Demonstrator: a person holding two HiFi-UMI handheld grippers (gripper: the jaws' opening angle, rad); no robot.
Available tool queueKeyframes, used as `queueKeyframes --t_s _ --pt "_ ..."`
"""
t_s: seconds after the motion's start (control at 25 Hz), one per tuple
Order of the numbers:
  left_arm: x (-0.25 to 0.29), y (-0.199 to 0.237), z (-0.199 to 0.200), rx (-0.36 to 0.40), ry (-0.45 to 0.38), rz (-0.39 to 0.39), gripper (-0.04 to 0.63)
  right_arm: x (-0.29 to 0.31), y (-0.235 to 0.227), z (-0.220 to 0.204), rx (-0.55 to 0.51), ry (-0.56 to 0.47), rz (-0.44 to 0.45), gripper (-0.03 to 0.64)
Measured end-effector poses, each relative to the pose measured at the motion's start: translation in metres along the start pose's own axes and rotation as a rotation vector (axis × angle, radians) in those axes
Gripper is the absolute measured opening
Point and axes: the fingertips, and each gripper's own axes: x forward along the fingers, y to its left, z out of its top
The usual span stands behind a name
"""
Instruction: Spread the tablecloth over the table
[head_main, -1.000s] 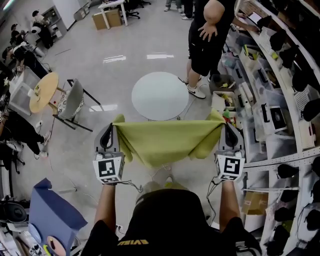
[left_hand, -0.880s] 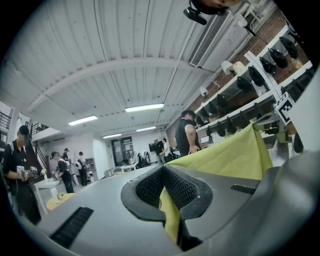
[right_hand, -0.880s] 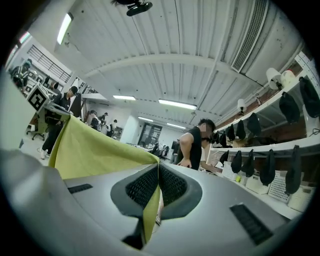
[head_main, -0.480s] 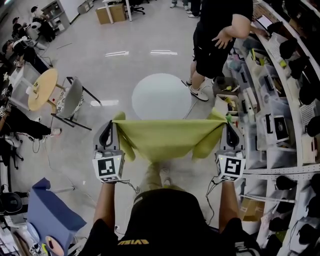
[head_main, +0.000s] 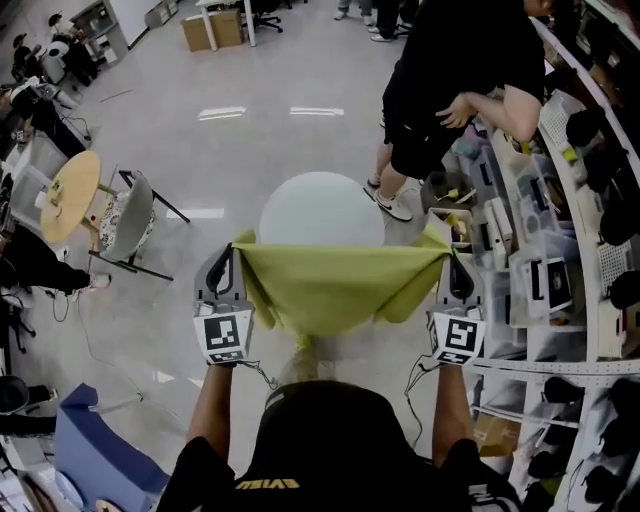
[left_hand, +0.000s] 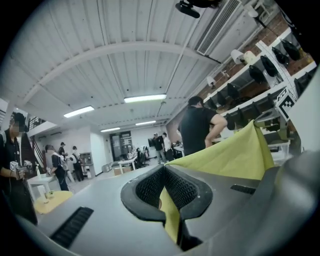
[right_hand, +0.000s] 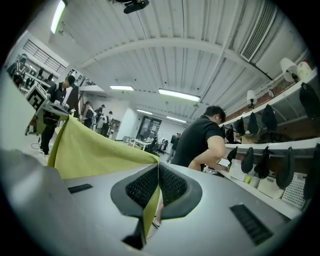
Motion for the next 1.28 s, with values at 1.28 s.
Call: queueKeyframes --t_s 1.28 --pt "0.253 0.1 -0.008 -0.042 -0.022 -0.015 0.017 0.265 0.0 0.031 -0.023 0.021 -0.054 0.005"
